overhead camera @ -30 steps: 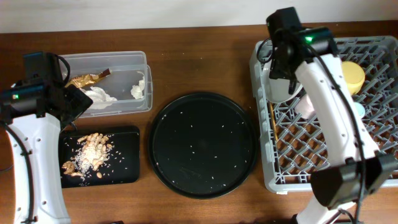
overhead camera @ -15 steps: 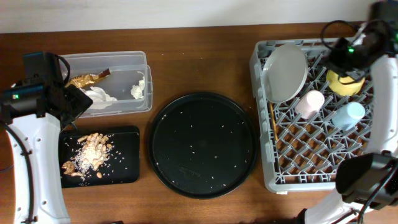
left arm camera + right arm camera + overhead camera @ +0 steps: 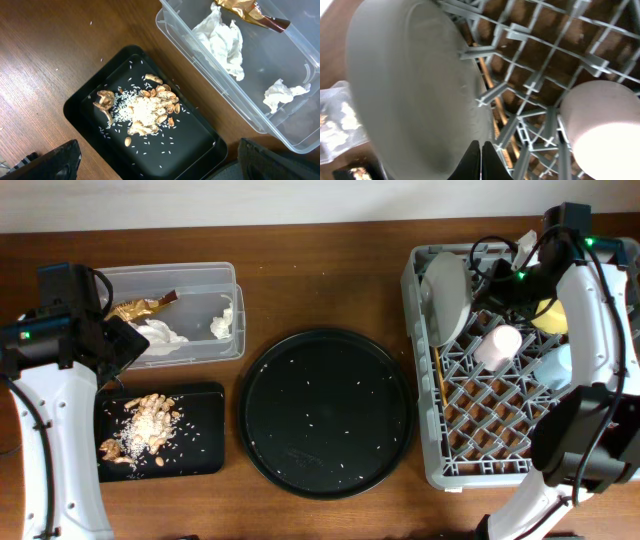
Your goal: Sort waste into correct bins and load items into the dishwasher rack
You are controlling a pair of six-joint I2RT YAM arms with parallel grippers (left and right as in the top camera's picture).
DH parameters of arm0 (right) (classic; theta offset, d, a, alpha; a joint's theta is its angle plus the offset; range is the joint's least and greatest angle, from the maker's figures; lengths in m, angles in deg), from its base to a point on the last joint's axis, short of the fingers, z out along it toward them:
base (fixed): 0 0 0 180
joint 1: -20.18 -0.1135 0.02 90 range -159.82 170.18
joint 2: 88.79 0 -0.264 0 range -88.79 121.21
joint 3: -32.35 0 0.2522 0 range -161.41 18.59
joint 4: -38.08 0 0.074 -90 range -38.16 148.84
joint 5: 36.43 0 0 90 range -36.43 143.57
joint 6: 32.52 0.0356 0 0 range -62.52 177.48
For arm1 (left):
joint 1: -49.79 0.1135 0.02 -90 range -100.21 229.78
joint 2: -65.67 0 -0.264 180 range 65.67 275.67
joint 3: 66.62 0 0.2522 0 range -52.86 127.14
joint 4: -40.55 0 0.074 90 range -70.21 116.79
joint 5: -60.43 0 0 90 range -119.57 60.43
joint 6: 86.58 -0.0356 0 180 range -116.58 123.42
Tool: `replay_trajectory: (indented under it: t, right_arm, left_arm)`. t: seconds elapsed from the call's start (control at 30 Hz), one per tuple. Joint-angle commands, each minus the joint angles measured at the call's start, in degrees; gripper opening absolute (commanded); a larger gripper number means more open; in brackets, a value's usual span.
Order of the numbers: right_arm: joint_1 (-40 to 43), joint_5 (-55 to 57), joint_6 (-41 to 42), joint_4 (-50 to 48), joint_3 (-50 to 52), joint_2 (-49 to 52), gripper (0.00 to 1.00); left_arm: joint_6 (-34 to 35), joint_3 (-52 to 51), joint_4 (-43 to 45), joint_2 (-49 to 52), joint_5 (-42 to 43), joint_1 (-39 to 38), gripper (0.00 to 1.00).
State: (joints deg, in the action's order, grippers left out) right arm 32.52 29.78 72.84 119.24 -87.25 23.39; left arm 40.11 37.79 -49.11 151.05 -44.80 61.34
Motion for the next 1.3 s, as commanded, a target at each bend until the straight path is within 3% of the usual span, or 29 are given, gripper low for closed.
replay_trajectory:
  t: [0.0, 0.17, 0.3, 0.47, 0.57, 0.6, 0.83, 1.27]
  right_arm:
    - [0.0, -3.65, -1.64, -0.15, -0.37, -6.71, 0.04]
    - [0.0, -3.41, -1.66, 1.16, -0.37, -16.63, 0.07]
    - [-1.01, -2.78, -6.64, 9.9, -0.33, -25.53, 0.34]
    - [-5.53, 6.51, -7.65, 23.91, 3.8, -36.5, 0.38]
    - [-7.74, 6.49, -7.61, 23.74, 11.54, -44.76, 0.6]
    - [-8.28, 6.47, -7.34, 23.5, 15.56, -48.52, 0.98]
    - [-8.31, 6.47, -6.75, 23.96, 31.93, -60.85, 0.98]
    - [-8.31, 6.49, -6.78, 21.77, 33.29, -57.2, 0.98]
  left_arm:
    - [-0.02, 0.15, -0.07, -0.33, -0.2, 0.24, 0.99]
    - [-0.02, 0.15, -0.04, -0.33, -0.2, 0.24, 0.99]
    - [-0.02, 0.15, -0.07, -0.33, -0.2, 0.24, 0.99]
    - [-0.02, 0.15, -0.07, -0.33, -0.2, 0.24, 0.99]
    - [-0.02, 0.15, -0.07, -0.33, -0.2, 0.24, 0.99]
    - [-0.02, 0.15, -0.07, -0.33, -0.2, 0.24, 1.0]
    - [-0.02, 0.15, -0.07, -0.33, -0.2, 0.24, 0.99]
    - [-0.02, 0.15, -0.04, -0.33, -0.2, 0.24, 0.99]
